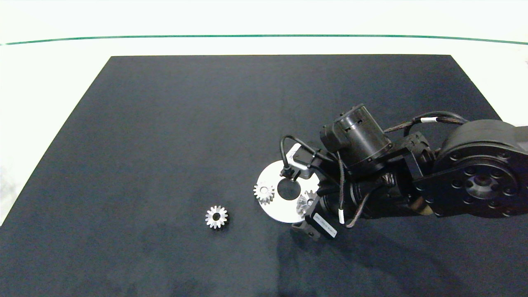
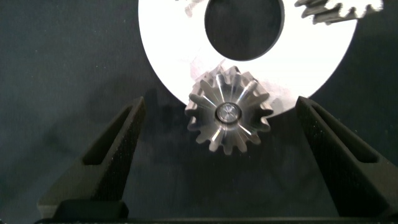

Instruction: Remove an incorrectly installed larger gear and replace it with the correct smaller gear

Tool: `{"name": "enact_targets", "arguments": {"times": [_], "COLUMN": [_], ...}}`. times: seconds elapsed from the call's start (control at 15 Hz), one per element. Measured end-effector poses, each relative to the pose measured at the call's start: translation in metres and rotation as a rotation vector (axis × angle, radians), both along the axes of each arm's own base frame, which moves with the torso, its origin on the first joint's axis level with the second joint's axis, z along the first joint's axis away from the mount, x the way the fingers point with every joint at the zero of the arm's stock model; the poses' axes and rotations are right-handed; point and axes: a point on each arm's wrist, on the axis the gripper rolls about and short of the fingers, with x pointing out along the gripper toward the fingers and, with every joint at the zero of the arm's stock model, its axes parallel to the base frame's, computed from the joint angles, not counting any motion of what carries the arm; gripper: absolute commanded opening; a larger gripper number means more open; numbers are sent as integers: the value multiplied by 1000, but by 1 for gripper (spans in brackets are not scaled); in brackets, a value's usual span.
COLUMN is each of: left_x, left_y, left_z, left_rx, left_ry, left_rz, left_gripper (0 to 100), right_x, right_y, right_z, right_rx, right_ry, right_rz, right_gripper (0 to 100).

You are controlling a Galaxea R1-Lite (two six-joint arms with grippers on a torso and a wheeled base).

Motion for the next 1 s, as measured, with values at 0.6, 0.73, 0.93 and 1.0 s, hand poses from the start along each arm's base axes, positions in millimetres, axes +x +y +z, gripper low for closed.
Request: {"name": "enact_targets", "arguments": {"times": [0.6, 0.73, 0.93, 1.0], "left_x": [0, 0, 0, -1], "left_y": [0, 0, 0, 0], "left_z": [0, 0, 0, 0], "left_rx": [0, 0, 0, 0], "left_ry": [-3, -3, -4, -4], "left_rz": [1, 1, 0, 1], "left_gripper": [100, 100, 100, 100], "right_x": [7, 7, 8, 8], "right_y": [5, 5, 5, 5], "right_z": [-7, -8, -8, -8], "right_rx": [-18, -18, -17, -17], "right_ry": [-2, -1, -1, -1], "right_rz": [-23, -24, -24, -24], "right_gripper": [88, 85, 79, 76]}}
